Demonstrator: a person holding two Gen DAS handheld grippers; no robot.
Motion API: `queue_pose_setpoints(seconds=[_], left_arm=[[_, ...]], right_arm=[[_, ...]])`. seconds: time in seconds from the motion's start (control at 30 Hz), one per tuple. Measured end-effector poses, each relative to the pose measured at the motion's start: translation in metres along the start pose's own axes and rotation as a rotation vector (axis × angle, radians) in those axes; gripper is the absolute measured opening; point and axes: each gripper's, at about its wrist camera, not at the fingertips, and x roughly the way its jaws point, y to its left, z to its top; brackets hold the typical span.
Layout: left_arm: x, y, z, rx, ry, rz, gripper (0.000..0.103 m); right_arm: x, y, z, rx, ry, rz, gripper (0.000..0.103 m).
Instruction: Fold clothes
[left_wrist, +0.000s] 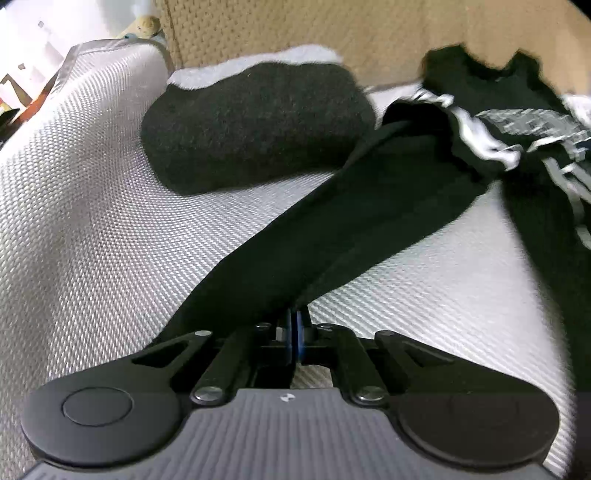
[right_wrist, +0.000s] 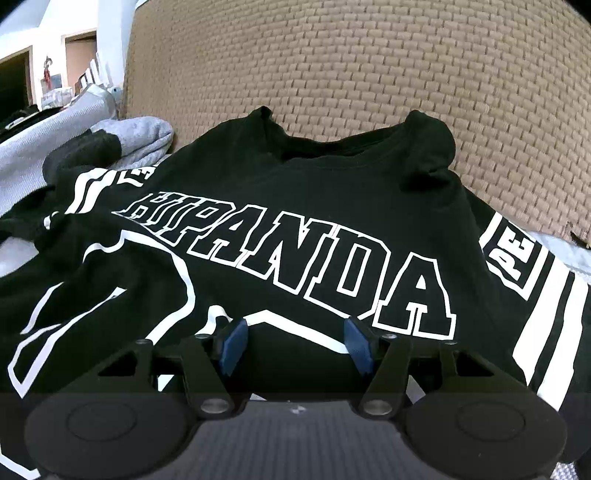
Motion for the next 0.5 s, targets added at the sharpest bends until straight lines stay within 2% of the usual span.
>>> queue_pose_setpoints(seconds=[0.1,0.2,0.27,0.37,0.47,0.5], left_arm=[[-0.009,-0.002,-0.007,0.001,0.029,-0.077,0.003],[0.005,-0.003,-0.009,0.013,0.101,-0.129,0.004],[0.014,-0.007,-0.008,0.022,0.137,-0.115,0.007],[0.02,-0.008,-0.008,0.005,0.143,-0.102,0.012],[0.012,-0.002,-0.006,-0.032,0.119,-0.101,0.029],[0.006,0.0,-0.005,-0.052,0.09,-0.105,0.039]], right_arm=[[0.001,0.0,0.0,-0.005,0.002,0.001,0.062],[0.001,0.001,0.001,-0.007,0.004,-0.002,0.062],[0.001,0.0,0.001,-0.007,0.006,0.0,0.062],[-0.001,-0.002,0.001,-0.003,0.009,0.011,0.062],[-0.003,-0.004,0.001,0.004,0.011,0.025,0.062],[-0.004,-0.004,0.001,0.009,0.014,0.029,0.062]])
